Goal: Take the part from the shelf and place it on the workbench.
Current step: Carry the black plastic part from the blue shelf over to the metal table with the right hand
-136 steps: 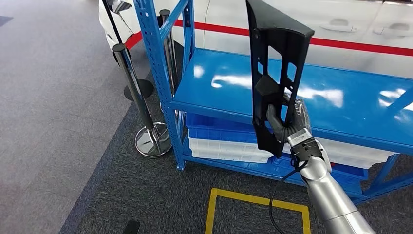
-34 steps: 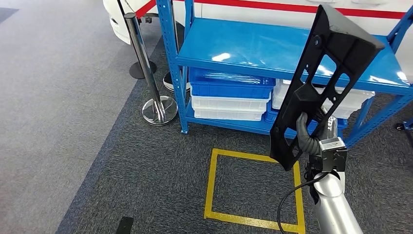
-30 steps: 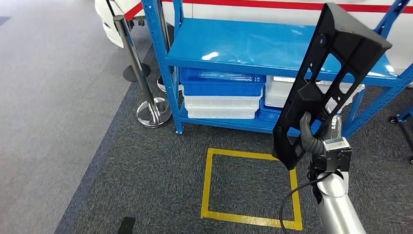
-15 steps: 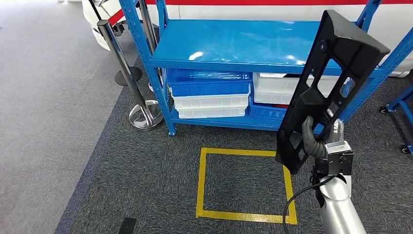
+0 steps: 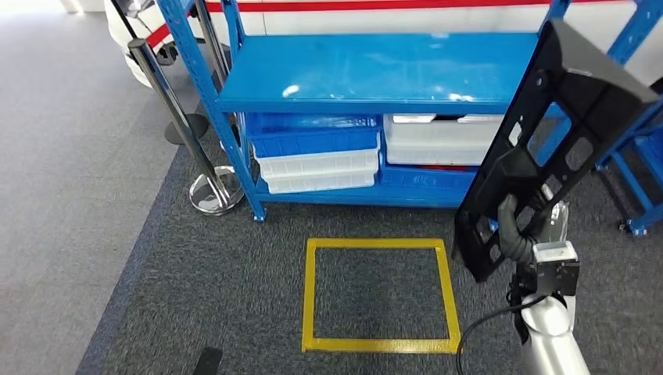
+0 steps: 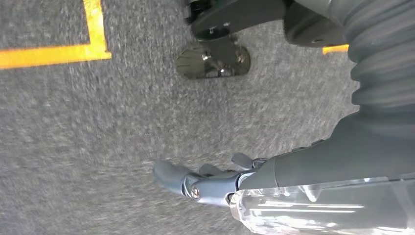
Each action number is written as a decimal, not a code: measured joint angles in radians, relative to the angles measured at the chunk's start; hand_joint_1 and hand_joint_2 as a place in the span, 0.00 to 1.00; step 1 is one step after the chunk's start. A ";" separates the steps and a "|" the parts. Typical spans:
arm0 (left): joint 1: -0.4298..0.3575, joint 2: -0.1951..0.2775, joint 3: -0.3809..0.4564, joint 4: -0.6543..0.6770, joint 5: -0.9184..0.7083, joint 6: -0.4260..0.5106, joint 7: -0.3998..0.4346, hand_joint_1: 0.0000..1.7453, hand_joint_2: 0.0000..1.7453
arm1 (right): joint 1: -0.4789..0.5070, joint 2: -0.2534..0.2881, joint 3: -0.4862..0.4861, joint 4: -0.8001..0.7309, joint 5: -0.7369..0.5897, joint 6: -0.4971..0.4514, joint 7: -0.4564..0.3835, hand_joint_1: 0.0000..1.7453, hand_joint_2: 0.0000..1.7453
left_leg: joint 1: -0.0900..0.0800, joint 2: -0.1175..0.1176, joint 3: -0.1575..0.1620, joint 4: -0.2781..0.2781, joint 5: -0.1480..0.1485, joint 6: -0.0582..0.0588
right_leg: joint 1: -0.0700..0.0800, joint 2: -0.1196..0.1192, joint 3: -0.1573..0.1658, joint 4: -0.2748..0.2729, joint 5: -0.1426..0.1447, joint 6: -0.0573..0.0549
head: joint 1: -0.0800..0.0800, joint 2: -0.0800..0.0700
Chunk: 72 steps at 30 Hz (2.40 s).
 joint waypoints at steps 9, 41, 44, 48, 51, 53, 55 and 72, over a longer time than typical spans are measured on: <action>0.006 -0.004 0.000 0.000 0.003 0.000 -0.006 0.00 1.00 | -0.009 0.004 -0.004 -0.029 0.026 -0.016 0.000 1.00 1.00 | -0.050 -0.109 -0.117 0.334 -0.210 0.079 | 0.051 0.124 -0.022 -0.004 0.024 -0.067 | -0.010 0.000; 0.007 -0.006 0.001 0.000 0.001 -0.010 -0.017 0.00 1.00 | -0.026 0.015 -0.001 -0.005 0.035 -0.032 0.006 1.00 1.00 | -0.091 -0.113 -0.084 0.309 -0.209 0.094 | 0.042 0.122 0.001 -0.052 0.046 -0.053 | -0.008 0.000; 0.008 -0.006 0.001 0.000 0.000 -0.017 -0.018 0.00 1.00 | -0.016 0.015 -0.001 -0.005 0.035 -0.038 0.003 1.00 1.00 | -0.082 -0.162 0.014 0.131 -0.124 0.096 | 0.039 0.166 -0.004 -0.051 0.055 -0.039 | -0.008 0.000; 0.005 -0.006 0.001 0.000 0.000 -0.025 -0.015 0.00 1.00 | -0.014 0.012 -0.003 -0.006 0.035 -0.040 0.002 1.00 1.00 | -0.082 -0.195 0.059 0.031 -0.098 0.108 | 0.036 0.218 -0.018 -0.062 0.079 -0.004 | -0.008 0.000; -0.002 -0.006 0.001 0.000 0.000 -0.030 -0.014 0.00 1.00 | -0.013 0.006 -0.007 -0.006 0.037 -0.043 0.001 1.00 1.00 | -0.084 -0.153 0.057 0.017 -0.078 0.137 | 0.039 0.158 -0.042 -0.029 0.057 0.008 | -0.007 0.000; -0.002 -0.006 0.001 0.000 0.000 -0.034 -0.011 0.00 1.00 | -0.016 0.005 -0.008 -0.006 0.040 -0.048 0.000 1.00 1.00 | -0.092 -0.124 0.049 0.013 -0.070 0.150 | 0.046 0.090 -0.092 0.087 -0.014 0.005 | -0.007 0.000; 0.002 -0.005 0.001 0.000 0.000 -0.035 -0.009 0.00 1.00 | -0.015 0.006 -0.008 -0.006 0.045 -0.057 0.000 1.00 1.00 | -0.102 -0.093 0.039 0.014 -0.066 0.156 | 0.047 0.077 -0.131 0.198 -0.064 0.003 | -0.007 0.000; 0.016 -0.005 0.001 0.000 0.002 -0.040 -0.017 0.00 1.00 | 0.029 0.017 -0.008 -0.075 0.068 -0.097 -0.002 1.00 1.00 | -0.087 -0.115 -0.053 0.263 -0.187 0.100 | 0.062 0.126 0.043 -0.098 0.051 -0.064 | -0.008 0.000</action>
